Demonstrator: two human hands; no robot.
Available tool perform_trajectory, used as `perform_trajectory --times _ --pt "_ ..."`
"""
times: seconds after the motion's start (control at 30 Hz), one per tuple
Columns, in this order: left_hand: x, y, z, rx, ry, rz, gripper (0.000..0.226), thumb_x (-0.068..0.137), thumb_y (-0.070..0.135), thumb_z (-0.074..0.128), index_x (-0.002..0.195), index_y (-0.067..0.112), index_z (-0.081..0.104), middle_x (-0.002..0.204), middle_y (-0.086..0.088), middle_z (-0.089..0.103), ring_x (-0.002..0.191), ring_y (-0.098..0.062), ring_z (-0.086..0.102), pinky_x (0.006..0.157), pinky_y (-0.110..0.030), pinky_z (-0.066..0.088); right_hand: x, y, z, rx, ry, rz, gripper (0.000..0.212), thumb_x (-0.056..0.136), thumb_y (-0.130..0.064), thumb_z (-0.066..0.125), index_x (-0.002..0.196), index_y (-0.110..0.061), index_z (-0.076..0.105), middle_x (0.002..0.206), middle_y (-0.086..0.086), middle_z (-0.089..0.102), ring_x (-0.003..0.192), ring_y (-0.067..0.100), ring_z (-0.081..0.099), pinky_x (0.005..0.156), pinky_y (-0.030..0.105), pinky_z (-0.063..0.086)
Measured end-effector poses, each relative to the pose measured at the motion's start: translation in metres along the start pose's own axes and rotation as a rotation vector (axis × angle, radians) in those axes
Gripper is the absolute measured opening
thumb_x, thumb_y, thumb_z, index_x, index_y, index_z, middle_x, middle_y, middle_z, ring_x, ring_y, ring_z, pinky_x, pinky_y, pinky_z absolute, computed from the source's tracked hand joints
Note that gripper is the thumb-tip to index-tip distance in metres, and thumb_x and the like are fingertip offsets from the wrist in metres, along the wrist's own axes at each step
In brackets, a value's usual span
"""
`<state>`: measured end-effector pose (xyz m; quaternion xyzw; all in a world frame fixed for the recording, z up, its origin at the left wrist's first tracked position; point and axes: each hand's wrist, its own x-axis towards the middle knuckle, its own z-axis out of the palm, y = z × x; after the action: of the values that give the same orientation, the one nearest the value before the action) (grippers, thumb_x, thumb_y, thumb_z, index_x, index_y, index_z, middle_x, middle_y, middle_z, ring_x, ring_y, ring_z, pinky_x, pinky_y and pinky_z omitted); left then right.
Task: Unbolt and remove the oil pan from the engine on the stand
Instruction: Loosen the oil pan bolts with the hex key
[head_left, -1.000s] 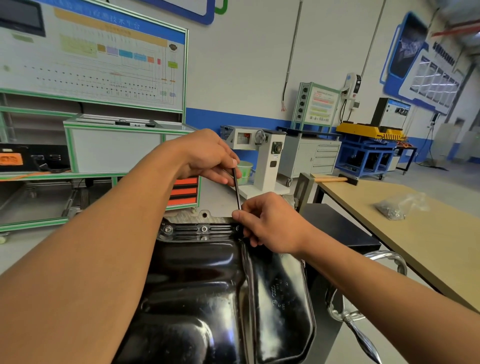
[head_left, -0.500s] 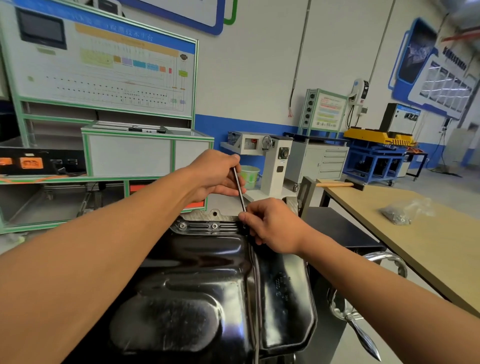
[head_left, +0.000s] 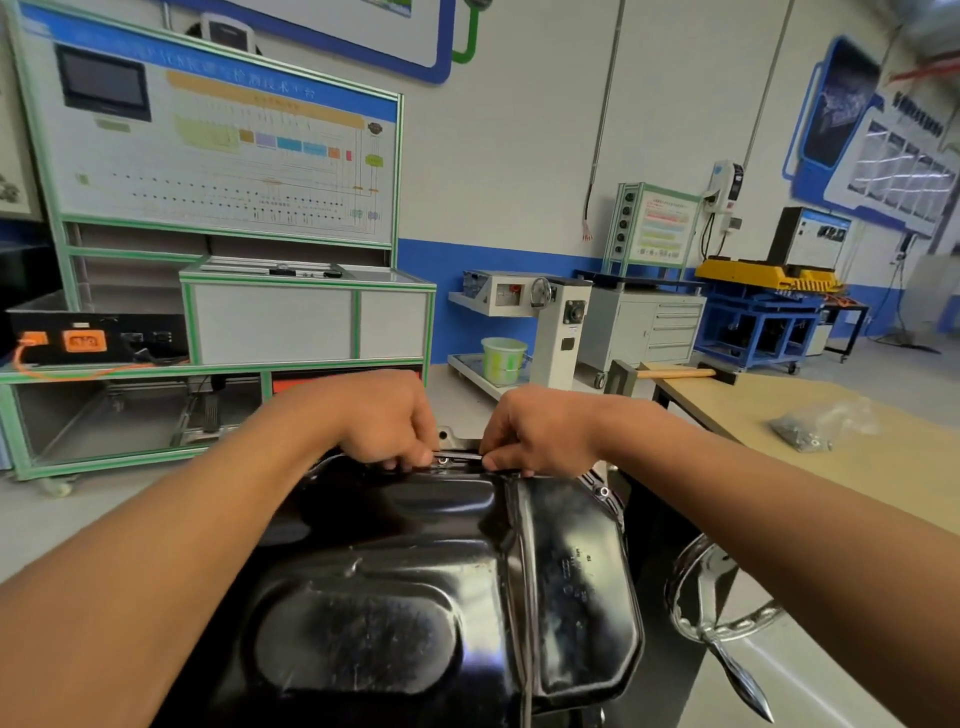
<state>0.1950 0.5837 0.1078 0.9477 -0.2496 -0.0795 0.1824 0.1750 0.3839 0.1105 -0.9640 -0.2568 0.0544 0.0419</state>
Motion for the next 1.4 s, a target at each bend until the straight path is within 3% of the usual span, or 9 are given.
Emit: perform_trajectory --times 0.1,0.17,0.33,0.43,0.57,0.83,0.97,1.23,1.4 --pt "0.001 0.000 -0.008 0.013 -0.103 -0.019 0.019 0.092 0.009 0.068 0.108 0.015 0.076 0.052 0.015 0.064 0.047 0.003 0.056 0.050 -0.012 0.047 0.000 -0.001 -0.001 -0.060 -0.015 -0.005 0.020 0.100 -0.022 0.059 0.085 -0.016 0.071 0.071 -0.001 0.066 0.065 0.015 0.057 0.068 0.026 0.044" --pt "0.005 0.002 -0.011 0.049 -0.129 -0.022 0.020 0.091 0.011 0.069 0.109 0.016 0.076 0.068 0.015 0.067 0.059 -0.001 0.059 0.054 -0.014 0.049 0.000 -0.004 -0.005 -0.113 -0.019 -0.021 0.021 0.100 -0.021 0.059 0.086 -0.013 0.074 0.068 -0.007 0.063 0.064 0.011 0.055 0.070 0.027 0.045" --pt "0.001 -0.008 -0.019 0.034 -0.136 0.042 0.017 0.085 0.015 0.077 0.088 0.031 0.076 0.091 0.005 0.075 0.086 -0.011 0.069 0.079 -0.023 0.058 -0.004 -0.009 -0.019 -0.050 -0.081 -0.031 0.027 0.099 -0.028 0.062 0.077 -0.015 0.072 0.062 -0.007 0.065 0.050 0.004 0.055 0.058 0.023 0.047" --pt "-0.005 -0.018 -0.025 -0.344 0.116 0.153 0.017 0.081 0.006 0.078 0.091 0.019 0.079 0.087 -0.003 0.077 0.078 -0.010 0.070 0.074 -0.021 0.057 -0.005 -0.008 -0.027 -0.055 0.001 -0.057 0.025 0.097 -0.029 0.064 0.084 -0.010 0.074 0.060 -0.010 0.062 0.051 0.002 0.050 0.058 0.022 0.042" --pt "0.013 -0.003 -0.038 -0.951 0.423 0.200 0.012 0.080 0.001 0.073 0.091 0.005 0.074 0.077 -0.005 0.073 0.068 -0.012 0.067 0.062 -0.020 0.058 0.001 -0.007 -0.019 0.369 0.183 -0.068 0.031 0.100 -0.021 0.061 0.072 -0.008 0.068 0.046 -0.011 0.055 0.040 0.004 0.039 0.045 0.015 0.033" --pt "0.062 0.017 -0.012 -0.672 0.439 0.148 0.011 0.086 0.004 0.075 0.096 0.003 0.072 0.070 -0.006 0.071 0.056 -0.009 0.063 0.058 -0.024 0.057 0.017 -0.005 0.036 0.984 0.226 0.122 0.031 0.103 -0.015 0.054 0.073 -0.011 0.053 0.072 0.002 0.071 0.038 0.003 0.036 0.035 0.016 0.029" --pt "0.071 0.018 0.003 -0.605 0.409 0.207 0.012 0.088 0.005 0.072 0.100 0.002 0.073 0.084 -0.016 0.074 0.058 -0.008 0.062 0.057 -0.021 0.056 0.018 0.002 0.036 0.975 0.212 0.177 0.029 0.101 -0.017 0.057 0.073 -0.009 0.057 0.072 0.000 0.073 0.038 0.004 0.034 0.035 0.016 0.025" --pt "0.071 0.017 0.005 -0.610 0.390 0.243 0.009 0.090 0.005 0.070 0.098 0.004 0.074 0.077 -0.006 0.074 0.052 0.000 0.061 0.056 -0.017 0.056 0.014 0.003 0.036 1.033 0.157 0.126 0.029 0.102 -0.017 0.054 0.080 -0.002 0.062 0.047 -0.009 0.060 0.036 0.002 0.030 0.034 0.013 0.023" --pt "0.070 0.013 0.004 -0.590 0.372 0.239 0.008 0.091 0.003 0.069 0.096 0.001 0.074 0.079 -0.010 0.074 0.054 -0.004 0.061 0.058 -0.020 0.057 0.019 0.001 0.038 0.985 0.184 0.156 0.029 0.100 -0.019 0.059 0.075 -0.007 0.066 0.067 0.003 0.067 0.042 0.005 0.030 0.035 0.016 0.023"
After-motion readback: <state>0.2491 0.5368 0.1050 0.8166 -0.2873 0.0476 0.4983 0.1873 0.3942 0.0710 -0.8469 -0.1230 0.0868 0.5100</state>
